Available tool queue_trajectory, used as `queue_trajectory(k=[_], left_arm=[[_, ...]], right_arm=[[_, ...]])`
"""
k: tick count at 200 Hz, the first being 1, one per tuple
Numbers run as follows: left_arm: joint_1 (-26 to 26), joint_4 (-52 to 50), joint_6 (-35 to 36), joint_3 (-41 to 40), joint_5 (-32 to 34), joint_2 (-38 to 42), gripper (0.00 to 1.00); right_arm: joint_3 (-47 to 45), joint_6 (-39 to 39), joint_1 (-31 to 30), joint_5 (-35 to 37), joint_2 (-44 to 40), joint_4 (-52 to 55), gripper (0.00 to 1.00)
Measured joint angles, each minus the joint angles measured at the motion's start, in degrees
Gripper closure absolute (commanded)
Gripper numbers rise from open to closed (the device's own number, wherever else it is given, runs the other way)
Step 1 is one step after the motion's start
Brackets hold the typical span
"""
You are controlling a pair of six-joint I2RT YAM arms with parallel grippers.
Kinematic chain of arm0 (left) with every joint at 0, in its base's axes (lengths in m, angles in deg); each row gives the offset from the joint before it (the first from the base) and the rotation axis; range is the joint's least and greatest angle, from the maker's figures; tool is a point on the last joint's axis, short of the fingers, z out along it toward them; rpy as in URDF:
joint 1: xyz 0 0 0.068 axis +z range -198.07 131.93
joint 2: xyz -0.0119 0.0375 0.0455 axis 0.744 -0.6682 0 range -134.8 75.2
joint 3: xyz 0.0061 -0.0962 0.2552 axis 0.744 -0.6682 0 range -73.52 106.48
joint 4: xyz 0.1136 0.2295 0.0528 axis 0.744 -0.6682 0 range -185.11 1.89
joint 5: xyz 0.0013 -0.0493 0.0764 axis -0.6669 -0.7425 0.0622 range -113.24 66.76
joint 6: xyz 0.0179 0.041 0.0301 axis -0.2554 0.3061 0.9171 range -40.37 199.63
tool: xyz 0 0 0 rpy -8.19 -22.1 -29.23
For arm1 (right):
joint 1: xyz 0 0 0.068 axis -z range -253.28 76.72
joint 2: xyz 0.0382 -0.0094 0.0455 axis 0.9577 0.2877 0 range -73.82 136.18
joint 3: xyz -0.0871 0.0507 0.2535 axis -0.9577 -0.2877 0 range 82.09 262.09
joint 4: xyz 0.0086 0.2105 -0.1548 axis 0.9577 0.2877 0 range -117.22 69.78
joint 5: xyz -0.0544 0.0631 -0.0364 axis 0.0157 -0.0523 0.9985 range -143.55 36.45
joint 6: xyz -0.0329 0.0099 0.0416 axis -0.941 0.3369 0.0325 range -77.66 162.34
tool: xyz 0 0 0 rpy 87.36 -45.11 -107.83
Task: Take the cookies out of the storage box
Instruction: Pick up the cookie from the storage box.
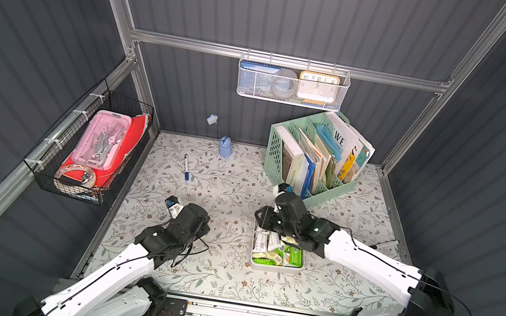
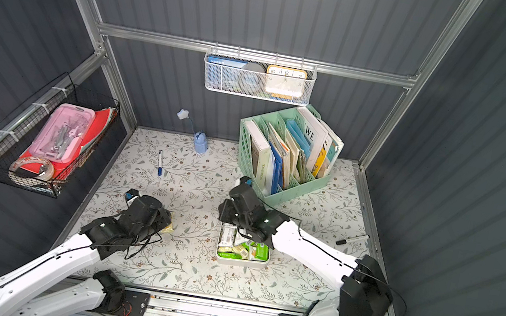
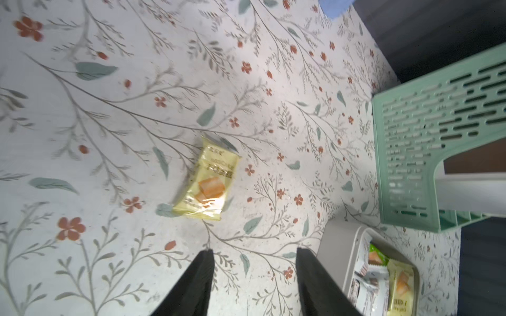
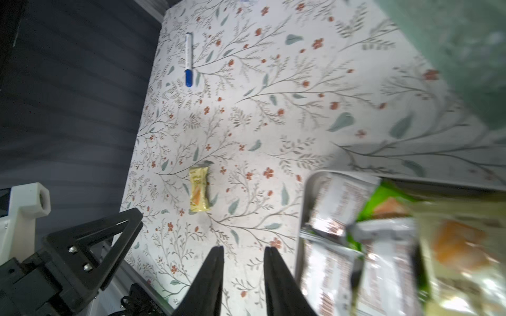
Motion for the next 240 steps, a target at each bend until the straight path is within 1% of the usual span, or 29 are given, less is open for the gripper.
queue_trajectory(k=[17,32,61,87,119,157,189,240], left_arm=[[-5.6,1.8,0.2,3.3,1.2,-6.3,0.48],[-8.7,4.8,0.2,5.9,1.0,-11.7,0.49],[-10.0,12.3,-0.3,6.1,-1.2,-19.0,0.51],[-10.1,18.5,-1.5,3.8,-4.3,-22.4,0.51],[-10.1,24.9,-2.5,1.4,-8.1,-24.3,0.51],[-10.1,29.8,-3.1,-0.6,-11.5,-24.3,0.50],[-10.1,31.5,-3.6,-1.4,-13.0,-24.3,0.50],[-10.1,32.0,-4.3,-1.8,-12.9,-23.6,0.50]], right_arm=[[-3.9,-0.2,3.3,-1.4,-3.7,1.0,0.67],[-5.9,-0.5,5.5,-3.7,-4.8,1.6,0.65],[-7.6,-0.9,6.3,-10.3,-2.9,1.9,0.62],[-8.6,-0.9,6.3,-16.6,1.1,0.1,0.60],[-10.7,-0.3,6.3,-20.4,4.7,-2.6,0.56],[-10.9,-0.1,6.5,-20.6,5.9,-4.0,0.55],[-10.9,-0.1,6.6,-20.6,7.5,-4.8,0.55],[-10.9,-0.1,6.5,-20.9,10.2,-6.1,0.56]])
